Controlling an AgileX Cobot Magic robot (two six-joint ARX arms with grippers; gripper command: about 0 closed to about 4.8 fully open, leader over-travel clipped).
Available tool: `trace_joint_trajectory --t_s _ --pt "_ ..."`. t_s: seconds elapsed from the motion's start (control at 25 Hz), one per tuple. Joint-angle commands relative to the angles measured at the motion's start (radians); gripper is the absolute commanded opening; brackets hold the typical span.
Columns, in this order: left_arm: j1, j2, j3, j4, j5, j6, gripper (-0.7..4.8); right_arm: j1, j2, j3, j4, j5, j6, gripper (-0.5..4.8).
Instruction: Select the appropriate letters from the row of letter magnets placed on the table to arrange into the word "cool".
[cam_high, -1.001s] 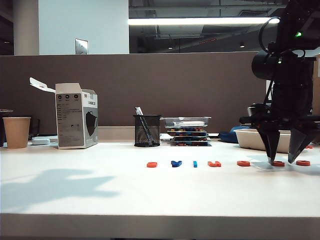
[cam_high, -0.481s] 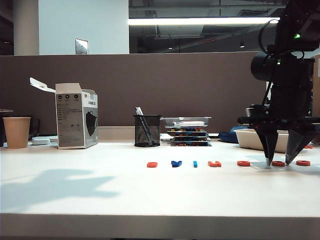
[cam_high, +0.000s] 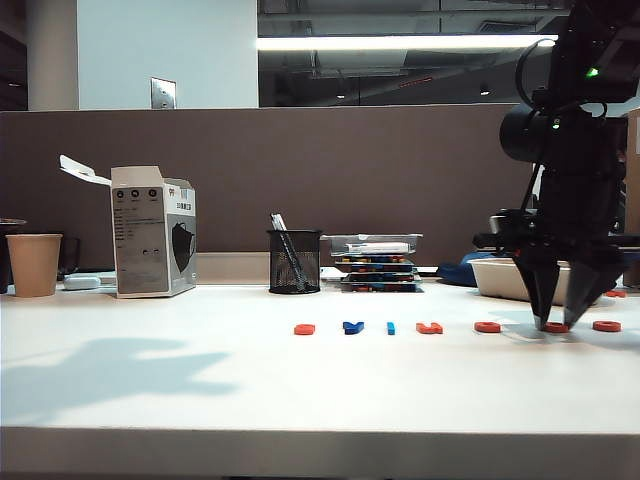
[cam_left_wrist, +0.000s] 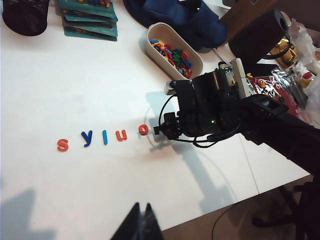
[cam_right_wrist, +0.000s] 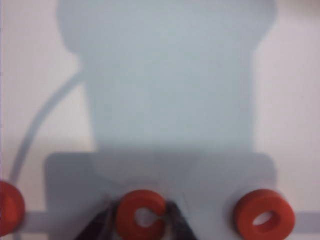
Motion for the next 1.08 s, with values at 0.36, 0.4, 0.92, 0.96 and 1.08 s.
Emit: trace_joint_trajectory --t_s 0.36,0.4,0.92,0.96,1.08 --pt "0.0 -0.003 0.004 0.006 -0.002 0.008 -0.03 -0.002 0.01 -0.005 -0.025 -0.008 0.001 0.94" --pt "0.0 -0.003 0.004 0.006 -0.002 0.008 -0.03 -0.002 0.01 -0.005 -0.025 -0.008 0.001 0.94" --pt "0.0 -0.003 0.004 0.006 -0.002 0.008 -0.03 -0.002 0.009 0.0 -0.022 -0.008 0.001 0.94" --pt "0.0 -0.003 0.004 0.005 -0.002 0.008 -0.03 -0.002 0.008 0.004 -0.025 -0.008 0.001 0.94" --pt "0.0 -0.003 0.003 0.005 -0.002 0.008 -0.03 0.0 0.001 0.048 -0.059 -0.008 0.001 0.94"
